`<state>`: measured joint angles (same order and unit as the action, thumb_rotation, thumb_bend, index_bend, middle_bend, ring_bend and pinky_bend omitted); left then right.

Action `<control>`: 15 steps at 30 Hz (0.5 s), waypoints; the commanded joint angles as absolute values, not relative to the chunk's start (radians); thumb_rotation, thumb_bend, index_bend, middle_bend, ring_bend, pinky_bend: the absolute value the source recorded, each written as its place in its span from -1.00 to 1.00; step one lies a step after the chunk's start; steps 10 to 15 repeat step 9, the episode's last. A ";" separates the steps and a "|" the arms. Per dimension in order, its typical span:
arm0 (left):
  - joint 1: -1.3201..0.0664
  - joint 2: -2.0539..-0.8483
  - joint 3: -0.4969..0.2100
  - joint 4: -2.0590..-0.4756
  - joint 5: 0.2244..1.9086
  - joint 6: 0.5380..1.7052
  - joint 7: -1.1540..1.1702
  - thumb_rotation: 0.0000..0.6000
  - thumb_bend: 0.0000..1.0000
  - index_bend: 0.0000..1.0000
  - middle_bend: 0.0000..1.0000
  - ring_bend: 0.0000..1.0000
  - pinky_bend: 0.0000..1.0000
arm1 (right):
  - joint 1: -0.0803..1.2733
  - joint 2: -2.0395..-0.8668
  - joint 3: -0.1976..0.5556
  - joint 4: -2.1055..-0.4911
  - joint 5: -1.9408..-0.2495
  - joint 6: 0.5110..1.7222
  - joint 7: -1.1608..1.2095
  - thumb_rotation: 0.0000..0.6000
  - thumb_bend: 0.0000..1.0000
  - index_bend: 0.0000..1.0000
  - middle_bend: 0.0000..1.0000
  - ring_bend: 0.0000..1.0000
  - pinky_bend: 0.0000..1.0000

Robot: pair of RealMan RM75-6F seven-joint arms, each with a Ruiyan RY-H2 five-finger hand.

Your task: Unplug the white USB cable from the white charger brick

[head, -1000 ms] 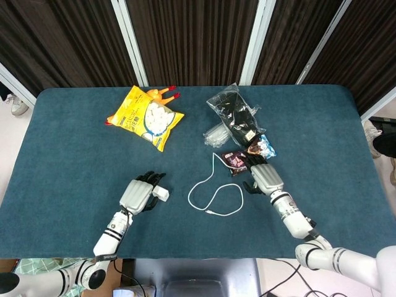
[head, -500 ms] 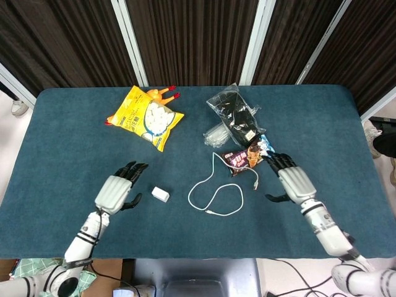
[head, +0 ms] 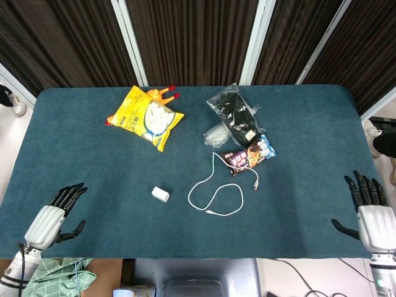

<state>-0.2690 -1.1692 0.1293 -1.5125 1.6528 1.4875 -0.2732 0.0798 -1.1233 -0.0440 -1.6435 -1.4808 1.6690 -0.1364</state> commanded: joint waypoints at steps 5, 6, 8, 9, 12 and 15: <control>-0.205 -1.138 0.122 -1.456 1.682 1.583 -0.315 1.00 -0.15 -1.00 -1.00 -1.00 -0.86 | 0.075 -1.100 -0.040 -1.636 -1.485 1.600 -0.058 1.00 -0.58 -1.00 -1.00 -1.00 -1.00; -0.205 -1.137 0.121 -1.453 1.678 1.577 -0.326 1.00 -0.14 -1.00 -1.00 -1.00 -0.86 | 0.072 -1.099 -0.034 -1.634 -1.484 1.603 -0.053 1.00 -0.58 -1.00 -1.00 -1.00 -1.00; -0.204 -1.137 0.117 -1.448 1.674 1.569 -0.329 1.00 -0.14 -1.00 -1.00 -1.00 -0.86 | 0.068 -1.099 -0.026 -1.631 -1.485 1.607 -0.046 1.00 -0.58 -1.00 -1.00 -1.00 -1.00; -0.203 -1.137 0.115 -1.446 1.673 1.566 -0.331 1.00 -0.14 -1.00 -1.00 -1.00 -0.86 | 0.067 -1.099 -0.023 -1.629 -1.487 1.606 -0.044 1.00 -0.58 -1.00 -1.00 -1.00 -1.00; -0.203 -1.137 0.115 -1.446 1.673 1.566 -0.331 1.00 -0.14 -1.00 -1.00 -1.00 -0.86 | 0.067 -1.099 -0.023 -1.629 -1.487 1.606 -0.044 1.00 -0.58 -1.00 -1.00 -1.00 -1.00; -0.203 -1.137 0.115 -1.446 1.673 1.566 -0.331 1.00 -0.14 -1.00 -1.00 -1.00 -0.86 | 0.067 -1.099 -0.023 -1.629 -1.487 1.606 -0.044 1.00 -0.58 -1.00 -1.00 -1.00 -1.00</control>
